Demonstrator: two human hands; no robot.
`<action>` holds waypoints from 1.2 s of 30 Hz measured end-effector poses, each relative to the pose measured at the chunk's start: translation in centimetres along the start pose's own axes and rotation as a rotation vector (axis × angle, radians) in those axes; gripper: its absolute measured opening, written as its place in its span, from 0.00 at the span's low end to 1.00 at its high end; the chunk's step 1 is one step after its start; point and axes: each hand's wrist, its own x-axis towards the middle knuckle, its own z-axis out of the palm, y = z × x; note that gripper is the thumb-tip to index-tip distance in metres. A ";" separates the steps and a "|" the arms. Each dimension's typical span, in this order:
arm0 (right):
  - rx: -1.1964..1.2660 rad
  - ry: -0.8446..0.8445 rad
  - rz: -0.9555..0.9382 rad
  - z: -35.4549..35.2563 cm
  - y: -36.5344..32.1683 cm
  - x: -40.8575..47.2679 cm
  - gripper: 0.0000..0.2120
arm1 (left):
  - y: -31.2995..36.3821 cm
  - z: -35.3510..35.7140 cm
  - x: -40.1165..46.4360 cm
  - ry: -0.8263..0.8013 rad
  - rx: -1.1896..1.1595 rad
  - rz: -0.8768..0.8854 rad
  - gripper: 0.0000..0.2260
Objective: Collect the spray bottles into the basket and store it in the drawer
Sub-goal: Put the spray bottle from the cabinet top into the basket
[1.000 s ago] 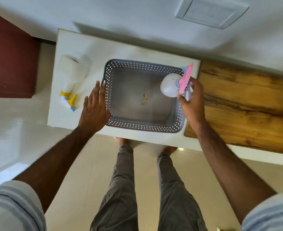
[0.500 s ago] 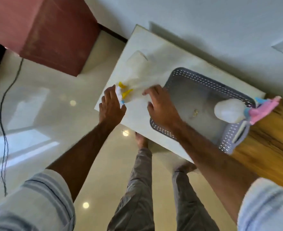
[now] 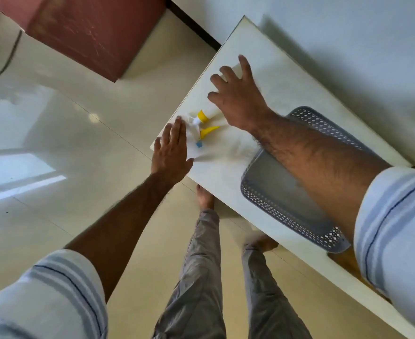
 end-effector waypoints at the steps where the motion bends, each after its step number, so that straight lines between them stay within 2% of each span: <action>1: 0.015 0.007 0.005 0.0 0.2 0.0 0.17 | 0.0 -0.1 0.0 0.007 -0.014 -0.005 0.45; 3: 0.122 0.031 0.108 -0.1 0.8 -0.6 0.18 | 0.7 -0.7 -0.2 0.070 -0.117 -0.042 0.43; 5: 0.346 0.149 0.298 -0.5 1.3 -2.2 0.20 | 2.2 -1.9 -0.5 0.202 -0.393 -0.058 0.40; 7: 0.746 0.340 0.511 -1.4 1.4 -4.8 0.22 | 4.4 -3.5 -0.7 0.256 -0.730 0.028 0.38; 9: 1.255 0.550 0.715 -2.9 0.8 -7.7 0.19 | 6.9 -5.5 -1.2 0.194 -0.943 0.140 0.41; 12: 1.884 0.776 0.952 -4.8 -0.9 -12.0 0.14 | 11.2 -7.4 -2.0 0.166 -0.943 0.335 0.49; 14: 2.069 0.850 1.078 -4.9 -1.5 -14.5 0.18 | 13.4 -8.1 -2.2 0.187 -0.971 0.357 0.47; 17: 2.095 0.868 1.203 -4.3 -1.5 -18.4 0.24 | 15.3 -8.1 -2.0 0.151 -0.937 0.412 0.42; 22: 1.878 0.813 1.178 -1.8 -1.2 -23.1 0.17 | 18.5 -5.6 -2.6 0.134 -0.714 0.486 0.43; 26: 1.609 0.624 1.122 2.1 0.6 -26.2 0.23 | 20.0 -4.0 -1.6 0.083 -0.290 0.603 0.36; 29: 1.553 0.607 1.145 4.7 1.2 -27.7 0.20 | 20.0 -3.6 -0.2 0.136 -0.069 0.480 0.37; 32: 1.539 0.662 1.095 6.5 1.4 -28.3 0.17 | 20.0 -3.6 1.0 0.075 -0.123 0.375 0.39; 36: 1.583 0.671 1.004 8.2 2.0 -28.7 0.19 | 19.4 -3.6 1.8 -0.017 -0.171 0.357 0.39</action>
